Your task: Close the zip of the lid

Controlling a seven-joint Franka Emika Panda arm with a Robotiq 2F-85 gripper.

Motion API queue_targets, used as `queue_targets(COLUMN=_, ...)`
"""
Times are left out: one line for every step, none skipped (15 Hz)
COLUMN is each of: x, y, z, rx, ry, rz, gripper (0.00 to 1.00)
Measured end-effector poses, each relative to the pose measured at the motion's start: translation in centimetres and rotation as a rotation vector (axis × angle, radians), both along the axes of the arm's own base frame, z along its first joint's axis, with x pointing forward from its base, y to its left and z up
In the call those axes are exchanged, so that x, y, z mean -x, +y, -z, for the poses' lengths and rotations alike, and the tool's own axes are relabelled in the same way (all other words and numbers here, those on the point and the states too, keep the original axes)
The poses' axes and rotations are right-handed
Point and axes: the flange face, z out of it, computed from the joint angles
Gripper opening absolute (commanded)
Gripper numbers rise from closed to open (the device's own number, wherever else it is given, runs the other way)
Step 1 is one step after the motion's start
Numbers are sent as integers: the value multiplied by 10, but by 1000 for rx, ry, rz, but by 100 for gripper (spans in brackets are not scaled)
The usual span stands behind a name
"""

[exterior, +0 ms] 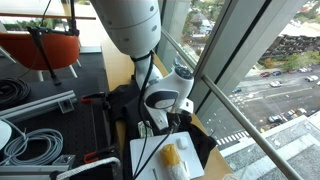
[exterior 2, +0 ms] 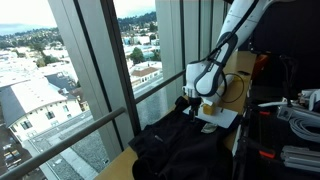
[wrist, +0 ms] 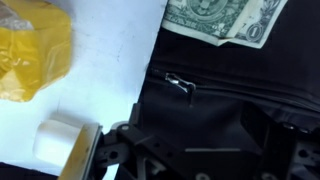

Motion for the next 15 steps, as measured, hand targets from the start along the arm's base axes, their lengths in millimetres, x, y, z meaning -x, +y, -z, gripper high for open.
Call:
queue_targets(x=0, y=3, z=0, rx=0, ry=0, rz=-4, gripper=100)
queue_targets(x=0, y=6, z=0, rx=0, ry=0, rz=-8, gripper=100)
queue_targets(x=0, y=9, z=0, rx=0, ry=0, rz=-11, gripper=100)
queue_targets(x=0, y=12, z=0, rx=-1, ry=0, rz=-15, gripper=100)
queue_targets(x=0, y=14, z=0, rx=-1, ry=1, rz=-16, gripper=100)
queue_targets(x=0, y=16, z=1, rx=-1, ry=2, rz=-17, gripper=100)
queue_targets(x=1, y=17, z=1, rx=0, ry=4, rz=-16, gripper=100)
queue_targets(x=2, y=18, z=2, rx=0, ry=7, rz=-13, gripper=100)
queue_targets(x=4, y=17, z=3, rx=2, ry=11, rz=-10, gripper=100)
queue_targets(x=6, y=15, z=4, rx=3, ry=14, rz=-6, gripper=100)
queue_targets(x=7, y=14, z=5, rx=6, ry=18, rz=-2, gripper=100)
queue_targets(x=10, y=12, z=6, rx=8, ry=23, rz=1, gripper=100)
queue_targets(x=11, y=10, z=7, rx=10, ry=27, rz=4, gripper=100)
queue_targets(x=13, y=9, z=8, rx=11, ry=30, rz=5, gripper=100)
queue_targets(x=14, y=9, z=9, rx=11, ry=33, rz=7, gripper=97)
